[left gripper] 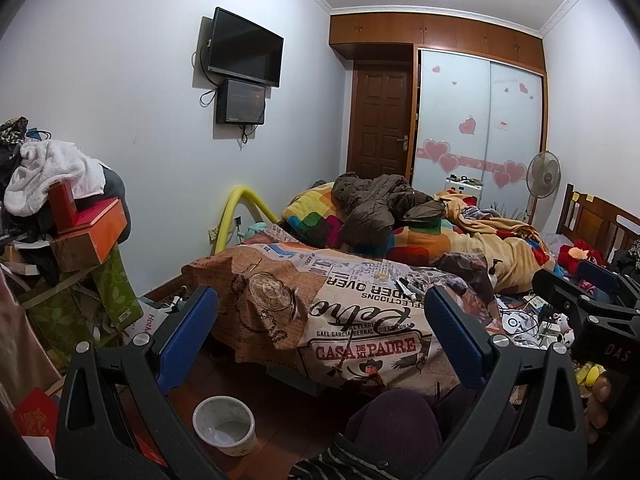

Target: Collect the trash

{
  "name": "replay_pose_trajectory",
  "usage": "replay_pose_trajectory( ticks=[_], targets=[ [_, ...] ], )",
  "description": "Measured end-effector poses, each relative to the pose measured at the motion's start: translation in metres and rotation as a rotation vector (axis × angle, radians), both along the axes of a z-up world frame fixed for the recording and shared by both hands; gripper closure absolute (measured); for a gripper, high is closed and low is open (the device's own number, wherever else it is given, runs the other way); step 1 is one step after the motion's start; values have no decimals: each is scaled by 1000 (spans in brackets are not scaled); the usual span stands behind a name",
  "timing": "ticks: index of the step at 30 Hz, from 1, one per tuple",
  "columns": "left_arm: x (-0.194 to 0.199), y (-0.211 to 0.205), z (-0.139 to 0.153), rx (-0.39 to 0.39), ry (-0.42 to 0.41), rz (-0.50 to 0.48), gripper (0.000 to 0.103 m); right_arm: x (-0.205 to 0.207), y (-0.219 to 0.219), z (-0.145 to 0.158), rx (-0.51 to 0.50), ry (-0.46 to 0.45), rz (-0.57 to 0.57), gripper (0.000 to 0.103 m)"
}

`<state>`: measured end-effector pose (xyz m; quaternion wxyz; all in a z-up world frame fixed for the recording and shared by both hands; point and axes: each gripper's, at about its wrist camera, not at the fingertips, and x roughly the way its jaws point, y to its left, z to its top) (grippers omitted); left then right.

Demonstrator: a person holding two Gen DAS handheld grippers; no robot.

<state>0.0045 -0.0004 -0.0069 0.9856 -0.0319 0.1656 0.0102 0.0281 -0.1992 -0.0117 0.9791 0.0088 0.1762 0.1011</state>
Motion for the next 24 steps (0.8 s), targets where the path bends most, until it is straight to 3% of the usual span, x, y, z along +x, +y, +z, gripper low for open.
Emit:
replay_pose_trajectory(
  ticks=[24],
  targets=[
    [1,2,-1,-6,2,1,0,0,-3,1,2,1,0,0]
  ],
)
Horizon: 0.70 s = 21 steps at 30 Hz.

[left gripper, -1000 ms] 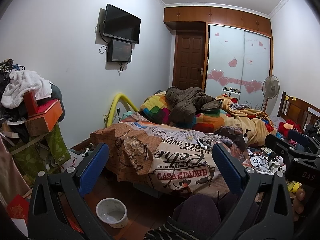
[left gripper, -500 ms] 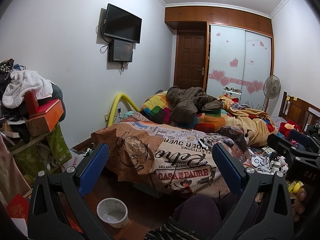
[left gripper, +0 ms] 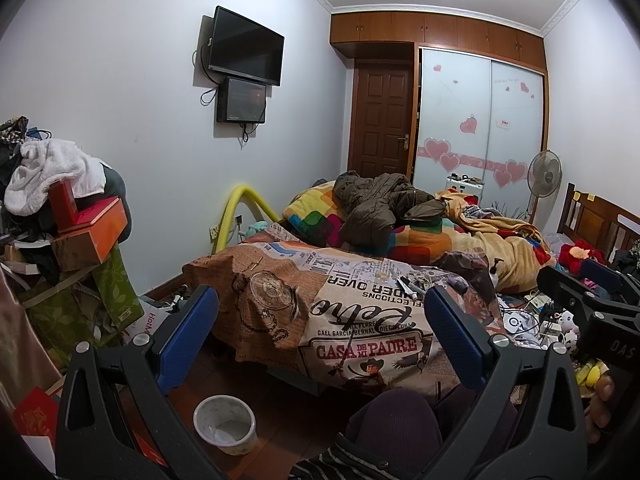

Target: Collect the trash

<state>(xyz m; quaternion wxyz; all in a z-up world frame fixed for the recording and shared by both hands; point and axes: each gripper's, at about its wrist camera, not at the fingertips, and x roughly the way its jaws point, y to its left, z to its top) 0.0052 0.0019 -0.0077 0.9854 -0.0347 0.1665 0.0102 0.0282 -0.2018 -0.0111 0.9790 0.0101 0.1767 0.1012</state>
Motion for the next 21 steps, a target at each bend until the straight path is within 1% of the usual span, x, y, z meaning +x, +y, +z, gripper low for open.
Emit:
replay_pose_trajectory(
  ticks=[21],
  targets=[
    [1,-1,-4,-2,6,-6,0,4,-6,-1,1,-3,-8,0]
  ],
)
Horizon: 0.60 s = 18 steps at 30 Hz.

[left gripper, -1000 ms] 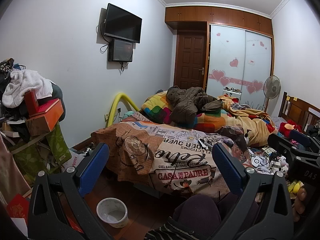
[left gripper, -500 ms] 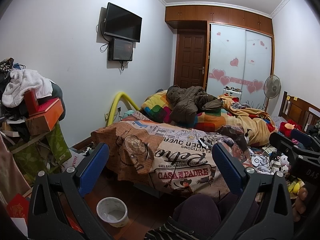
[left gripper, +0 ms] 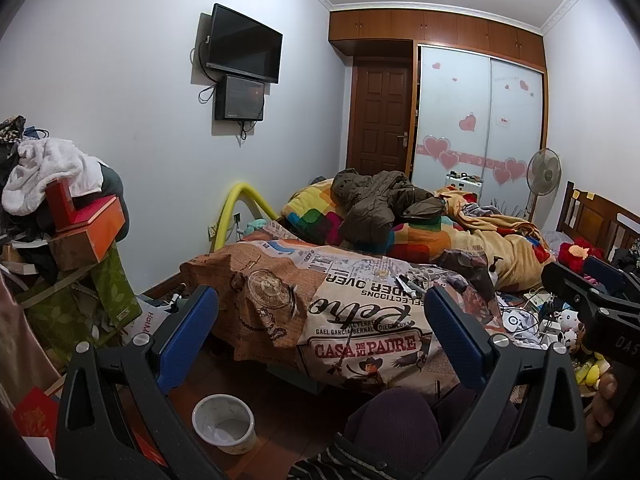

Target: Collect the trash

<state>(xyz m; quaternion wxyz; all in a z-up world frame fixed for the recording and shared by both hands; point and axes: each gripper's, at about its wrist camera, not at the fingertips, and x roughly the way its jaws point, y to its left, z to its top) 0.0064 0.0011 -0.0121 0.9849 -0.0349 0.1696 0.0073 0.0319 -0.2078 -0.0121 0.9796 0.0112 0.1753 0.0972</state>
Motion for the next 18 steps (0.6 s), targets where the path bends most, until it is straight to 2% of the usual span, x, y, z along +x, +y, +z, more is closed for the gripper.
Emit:
replay_pose_trajectory(
  ticks=[5,10,18],
  targets=[
    [9,-5,-2,24,0,-13,0,4,-3,1,6,0,-16,0],
    [28,-10,-1,7,12,-48,0,14,-10,3,15,-10,-46,0],
    [84,-20,-4,-10,50,-84,0,53,-29,0,30,2,-129,0]
  ],
)
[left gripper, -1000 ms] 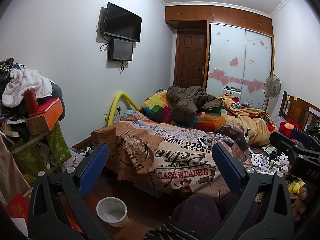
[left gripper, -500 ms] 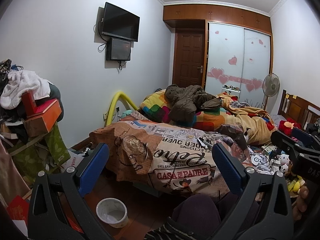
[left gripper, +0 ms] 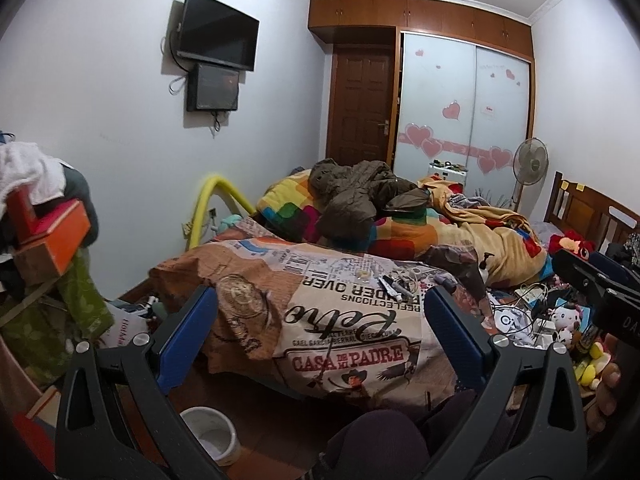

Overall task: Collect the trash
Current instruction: 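Move both tools down toward the small items on the bed sheet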

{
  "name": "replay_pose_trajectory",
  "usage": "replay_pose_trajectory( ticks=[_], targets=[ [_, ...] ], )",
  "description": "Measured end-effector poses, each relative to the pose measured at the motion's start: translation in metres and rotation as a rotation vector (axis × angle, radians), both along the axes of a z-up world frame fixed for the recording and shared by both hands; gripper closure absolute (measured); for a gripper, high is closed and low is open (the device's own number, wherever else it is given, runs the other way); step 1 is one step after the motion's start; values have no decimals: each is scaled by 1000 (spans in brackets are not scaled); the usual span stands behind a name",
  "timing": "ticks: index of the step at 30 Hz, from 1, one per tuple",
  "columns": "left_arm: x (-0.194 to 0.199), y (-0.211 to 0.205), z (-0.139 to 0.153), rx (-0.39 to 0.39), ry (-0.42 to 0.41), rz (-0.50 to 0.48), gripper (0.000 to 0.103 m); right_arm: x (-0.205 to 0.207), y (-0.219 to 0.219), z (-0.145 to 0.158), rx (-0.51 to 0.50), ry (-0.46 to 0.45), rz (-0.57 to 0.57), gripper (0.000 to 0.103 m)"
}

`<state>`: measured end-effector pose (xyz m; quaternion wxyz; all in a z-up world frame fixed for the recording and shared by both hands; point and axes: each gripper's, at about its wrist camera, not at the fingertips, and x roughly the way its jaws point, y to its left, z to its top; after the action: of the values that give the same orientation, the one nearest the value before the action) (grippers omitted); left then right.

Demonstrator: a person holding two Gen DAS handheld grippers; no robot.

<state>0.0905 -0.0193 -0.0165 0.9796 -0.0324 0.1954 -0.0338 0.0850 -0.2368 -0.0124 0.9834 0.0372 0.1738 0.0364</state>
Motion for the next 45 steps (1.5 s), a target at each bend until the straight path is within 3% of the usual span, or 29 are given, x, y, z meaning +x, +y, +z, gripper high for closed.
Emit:
replay_pose_trajectory(
  ticks=[10,15,25,29,32,40,45],
  targets=[
    [98,-19,-14,-33,76,-41,0,66,-39,-19,22,49,-79,0],
    [156,-35,-30,-40,119,-44,0,100,-52,-34,-31,60,-134,0],
    [273,-100,-92,73,233,-112,0,184,-103,-90,-34,209,-202,0],
    [317,-125,-127,45,321,-167,0,219,-129,-119,7,300,-196,1],
    [343,-142,-150,38,365,-183,0,240,-148,-139,43,359,-184,8],
    [409,-182,-211,73,471,-226,25,299,-171,-185,83,482,-93,27],
    [441,-189,-243,21,566,-231,39,342,-183,-209,113,548,-26,38]
  ],
)
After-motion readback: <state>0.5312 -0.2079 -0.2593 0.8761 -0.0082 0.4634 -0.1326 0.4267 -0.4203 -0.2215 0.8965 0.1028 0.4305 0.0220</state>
